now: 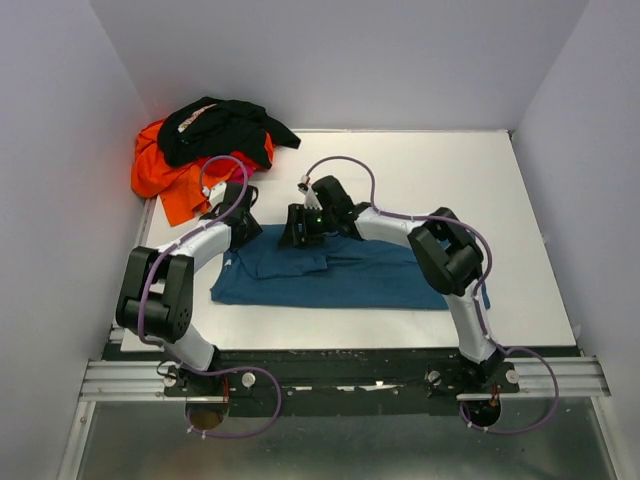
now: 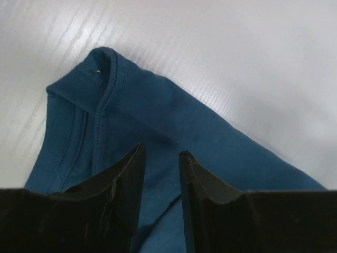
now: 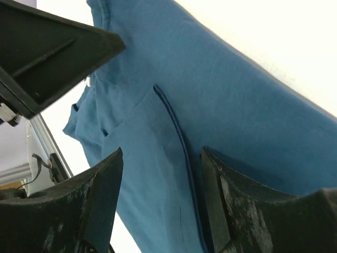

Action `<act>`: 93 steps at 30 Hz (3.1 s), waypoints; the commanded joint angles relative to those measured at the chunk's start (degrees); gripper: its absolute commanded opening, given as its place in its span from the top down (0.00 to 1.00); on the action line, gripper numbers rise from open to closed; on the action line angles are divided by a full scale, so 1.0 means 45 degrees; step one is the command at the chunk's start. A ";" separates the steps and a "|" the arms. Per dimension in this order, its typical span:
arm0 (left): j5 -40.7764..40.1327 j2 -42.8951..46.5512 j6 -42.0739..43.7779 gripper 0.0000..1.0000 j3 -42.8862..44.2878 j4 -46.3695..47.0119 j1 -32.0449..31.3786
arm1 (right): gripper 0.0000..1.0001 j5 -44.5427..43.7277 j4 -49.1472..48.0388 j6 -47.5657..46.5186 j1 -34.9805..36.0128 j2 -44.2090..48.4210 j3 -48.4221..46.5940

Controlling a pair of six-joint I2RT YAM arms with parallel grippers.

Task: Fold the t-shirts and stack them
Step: Fold the other side of the tshirt into a rectangle

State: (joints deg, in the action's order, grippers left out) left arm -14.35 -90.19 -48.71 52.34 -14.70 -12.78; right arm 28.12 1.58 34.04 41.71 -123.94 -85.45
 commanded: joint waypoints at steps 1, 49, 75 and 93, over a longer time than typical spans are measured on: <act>0.0475 -0.0990 0.0023 0.54 0.0789 -0.0364 0.0084 | 0.32 0.0703 -0.0723 0.0325 0.0359 -0.0913 -0.0757; -0.0269 0.1039 0.0825 0.54 -0.0340 -0.0503 -0.0813 | 0.34 0.0470 -0.1095 -0.0827 0.3793 0.4594 0.5122; -0.0464 0.3520 0.0393 0.56 -0.3429 -0.0620 -0.0286 | 0.45 -0.0784 -0.1384 0.1438 0.1648 0.2737 0.3870; 0.0943 0.1743 0.0453 0.54 -0.1730 0.0629 -0.1182 | 0.38 -0.1734 -0.0373 0.0659 0.1961 0.3557 0.4770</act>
State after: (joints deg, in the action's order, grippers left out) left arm -12.58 -80.42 -46.46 41.82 -14.44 -15.66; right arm 25.21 -3.16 40.14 50.37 -111.26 -64.49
